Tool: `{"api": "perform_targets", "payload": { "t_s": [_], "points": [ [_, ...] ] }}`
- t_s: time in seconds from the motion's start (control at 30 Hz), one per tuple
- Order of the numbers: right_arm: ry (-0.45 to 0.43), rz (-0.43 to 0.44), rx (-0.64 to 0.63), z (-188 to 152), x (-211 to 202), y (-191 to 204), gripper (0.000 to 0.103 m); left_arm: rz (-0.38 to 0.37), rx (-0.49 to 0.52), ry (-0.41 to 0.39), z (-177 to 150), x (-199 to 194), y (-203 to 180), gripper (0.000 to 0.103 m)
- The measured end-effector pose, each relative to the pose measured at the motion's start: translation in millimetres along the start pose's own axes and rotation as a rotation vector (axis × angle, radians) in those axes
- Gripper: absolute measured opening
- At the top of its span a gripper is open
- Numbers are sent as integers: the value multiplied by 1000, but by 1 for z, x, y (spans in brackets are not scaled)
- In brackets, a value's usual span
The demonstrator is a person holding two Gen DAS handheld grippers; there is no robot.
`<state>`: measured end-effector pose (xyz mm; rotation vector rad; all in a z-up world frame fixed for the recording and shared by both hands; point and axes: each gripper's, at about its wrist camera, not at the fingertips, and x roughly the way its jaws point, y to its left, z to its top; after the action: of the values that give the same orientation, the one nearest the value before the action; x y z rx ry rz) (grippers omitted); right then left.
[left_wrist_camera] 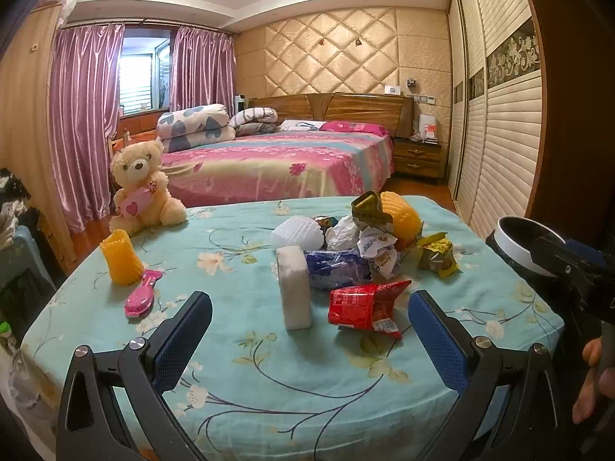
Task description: Collect trash
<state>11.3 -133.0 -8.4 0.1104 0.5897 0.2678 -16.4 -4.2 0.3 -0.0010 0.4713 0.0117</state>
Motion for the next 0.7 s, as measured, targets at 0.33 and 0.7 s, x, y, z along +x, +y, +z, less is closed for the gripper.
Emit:
{"api": "perform_targets", "payload": {
  "t_s": [0.33,0.7],
  "points": [
    [13,15,7,1,1,0,103,1,0,0,-1,0,-1,102],
    [20,24,8,1,2,2,103,-1,1,0,-1,1,-2,102]
  ]
}}
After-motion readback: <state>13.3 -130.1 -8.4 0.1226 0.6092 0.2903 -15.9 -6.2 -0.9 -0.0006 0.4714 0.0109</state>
